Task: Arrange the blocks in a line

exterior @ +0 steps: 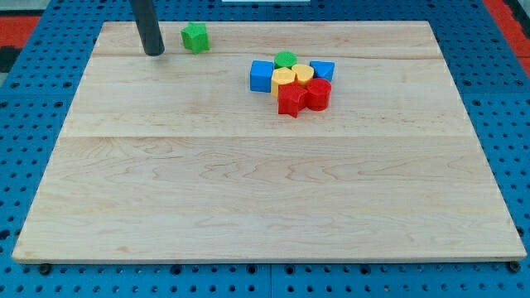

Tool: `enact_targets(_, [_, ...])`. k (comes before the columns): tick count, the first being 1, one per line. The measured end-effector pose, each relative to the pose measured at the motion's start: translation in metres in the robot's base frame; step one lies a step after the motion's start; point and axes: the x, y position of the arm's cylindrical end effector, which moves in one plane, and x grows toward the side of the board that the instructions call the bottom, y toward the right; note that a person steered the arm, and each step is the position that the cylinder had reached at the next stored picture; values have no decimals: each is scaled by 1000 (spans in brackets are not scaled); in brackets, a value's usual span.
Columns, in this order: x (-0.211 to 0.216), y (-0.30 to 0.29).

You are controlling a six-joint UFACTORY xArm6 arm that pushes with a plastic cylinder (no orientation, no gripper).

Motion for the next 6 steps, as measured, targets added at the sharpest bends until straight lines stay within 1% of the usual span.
enact_targets(1, [1, 53])
enact_targets(2, [-25, 137])
enact_targets(3, [-26, 213])
enact_targets(4, [5, 224])
enact_targets(5, [27, 203])
enact_targets(6, [35, 161])
